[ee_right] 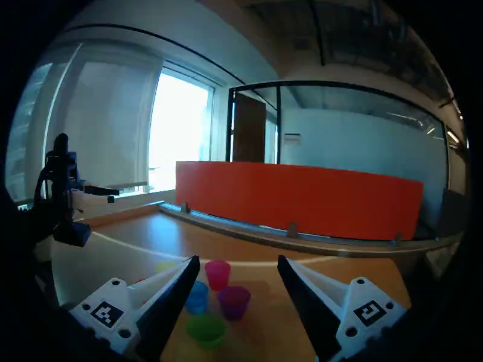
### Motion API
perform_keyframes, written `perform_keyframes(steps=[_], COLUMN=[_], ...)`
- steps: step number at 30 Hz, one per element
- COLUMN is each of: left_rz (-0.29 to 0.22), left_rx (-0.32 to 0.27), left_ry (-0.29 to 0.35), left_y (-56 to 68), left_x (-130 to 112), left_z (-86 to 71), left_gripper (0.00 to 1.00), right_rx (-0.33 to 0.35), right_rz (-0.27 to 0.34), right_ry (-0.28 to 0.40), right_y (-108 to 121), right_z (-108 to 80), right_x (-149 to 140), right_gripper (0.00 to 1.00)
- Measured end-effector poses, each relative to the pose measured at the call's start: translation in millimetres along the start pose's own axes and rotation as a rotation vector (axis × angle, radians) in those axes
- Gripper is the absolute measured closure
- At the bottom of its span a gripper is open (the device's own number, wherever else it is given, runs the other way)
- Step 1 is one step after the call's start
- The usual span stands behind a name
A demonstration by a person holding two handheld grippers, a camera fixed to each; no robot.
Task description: Pour water
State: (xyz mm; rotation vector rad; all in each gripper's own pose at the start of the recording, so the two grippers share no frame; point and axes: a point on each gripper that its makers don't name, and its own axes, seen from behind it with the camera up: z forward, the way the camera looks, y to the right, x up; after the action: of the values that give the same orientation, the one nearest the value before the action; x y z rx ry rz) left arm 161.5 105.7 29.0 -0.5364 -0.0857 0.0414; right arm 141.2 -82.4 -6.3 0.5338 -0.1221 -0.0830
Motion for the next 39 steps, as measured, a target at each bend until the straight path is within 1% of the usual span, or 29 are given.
perform_keyframes(steps=[6,9,12,15,21,24,27,33,39], left_rz=[0.02,0.043,0.064,0.077,0.093,0.112,0.135,0.142,0.181], left_rx=[-0.069,-0.109,-0.126,-0.132,-0.183,-0.206,-0.227,-0.304,-0.332], left_ry=[-0.029,-0.052,-0.069,-0.082,-0.105,-0.115,-0.131,-0.176,-0.184], left_y=[13.4,20.1,21.8,20.6,27.1,28.6,31.0,40.1,41.1], left_x=[-4,-5,-5,-7,-13,-15,-18,-23,-18], left_z=[6.8,10.9,15.2,19.8,27.8,33.1,40.1,54.6,69.2], left_gripper=[0.09,0.09,0.09,0.09,0.09,0.09,0.09,0.09,0.09], right_rx=[0.043,0.064,0.08,0.091,0.11,0.119,0.135,0.171,0.21], right_rz=[-0.031,-0.051,-0.063,-0.069,-0.068,-0.062,-0.058,-0.075,-0.092], right_ry=[-0.02,-0.038,-0.049,-0.054,-0.077,-0.093,-0.11,-0.147,-0.184], right_y=[-9,-13,-17,-19,-20,-20,-22,-28,-37], right_z=[-1.7,-2.5,-2.7,-2.0,0.2,1.1,1.6,2.6,3.4], right_x=[-6,-10,-11,-13,-19,-24,-28,-33,-41], right_gripper=[0.0,0.0,0.0,0.0,0.0,0.0,0.0,0.0,0.0])
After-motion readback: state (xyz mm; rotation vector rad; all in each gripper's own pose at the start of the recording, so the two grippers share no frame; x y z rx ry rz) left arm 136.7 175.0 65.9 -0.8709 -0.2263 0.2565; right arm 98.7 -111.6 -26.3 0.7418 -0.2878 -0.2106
